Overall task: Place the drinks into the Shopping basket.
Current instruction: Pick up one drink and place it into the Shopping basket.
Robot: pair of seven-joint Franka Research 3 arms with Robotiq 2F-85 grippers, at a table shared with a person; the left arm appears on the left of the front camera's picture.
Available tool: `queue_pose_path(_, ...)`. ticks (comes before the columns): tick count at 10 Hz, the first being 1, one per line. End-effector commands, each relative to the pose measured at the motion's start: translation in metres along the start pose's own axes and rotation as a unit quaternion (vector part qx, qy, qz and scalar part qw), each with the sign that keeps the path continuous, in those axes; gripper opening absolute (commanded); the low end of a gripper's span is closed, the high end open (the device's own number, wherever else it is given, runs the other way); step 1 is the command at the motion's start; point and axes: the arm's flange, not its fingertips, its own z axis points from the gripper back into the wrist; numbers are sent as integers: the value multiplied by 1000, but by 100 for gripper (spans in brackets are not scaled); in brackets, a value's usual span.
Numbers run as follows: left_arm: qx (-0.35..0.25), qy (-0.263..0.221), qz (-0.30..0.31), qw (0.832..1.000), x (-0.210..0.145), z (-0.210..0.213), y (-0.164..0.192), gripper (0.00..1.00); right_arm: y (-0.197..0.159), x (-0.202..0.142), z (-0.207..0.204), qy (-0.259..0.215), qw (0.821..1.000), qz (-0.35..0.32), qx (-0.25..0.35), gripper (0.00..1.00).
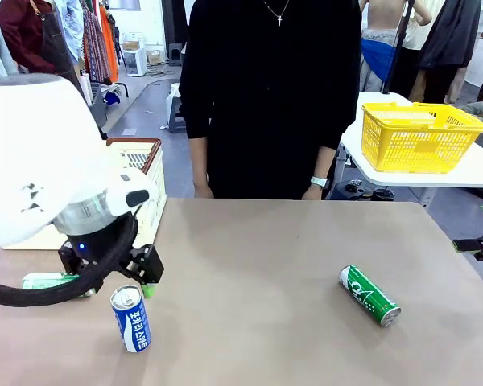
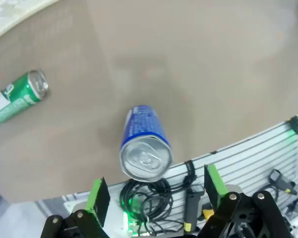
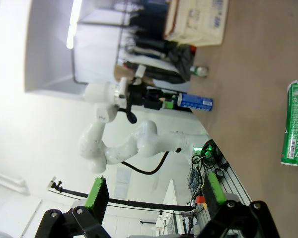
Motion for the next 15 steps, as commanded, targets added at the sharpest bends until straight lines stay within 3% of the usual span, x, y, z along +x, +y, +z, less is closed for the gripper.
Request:
queue_pose_path(1, 17, 22, 9, 1000, -17, -33, 15, 100, 6, 1, 1, 4, 1000, -9, -1, 100)
queue_pose_path(4, 10, 48, 12, 999, -14, -59, 21, 100, 6, 1, 1, 4, 1000, -9, -1, 100)
queue_pose_path(9, -5, 43, 9, 999, -12, -76, 19, 100, 6, 1, 1, 4, 1000, -9, -1, 100)
queue_pose_path(10, -7, 46, 11, 999, -12, -77, 18, 75, 6, 1, 1, 4, 1000, -9, -1, 100)
queue_pose_path(11, -7, 54, 17, 998, -12, -79, 20, 15, 6, 1, 1, 4, 1000, -9, -1, 100)
queue_pose_path(12, -5, 56, 17, 998, -13, -78, 20, 0, 6, 1, 1, 4, 1000, -9, -1, 100)
queue_pose_path(15, -4, 61, 15, 998, -13, -77, 20, 0, 6, 1, 1, 4, 1000, -9, -1, 100)
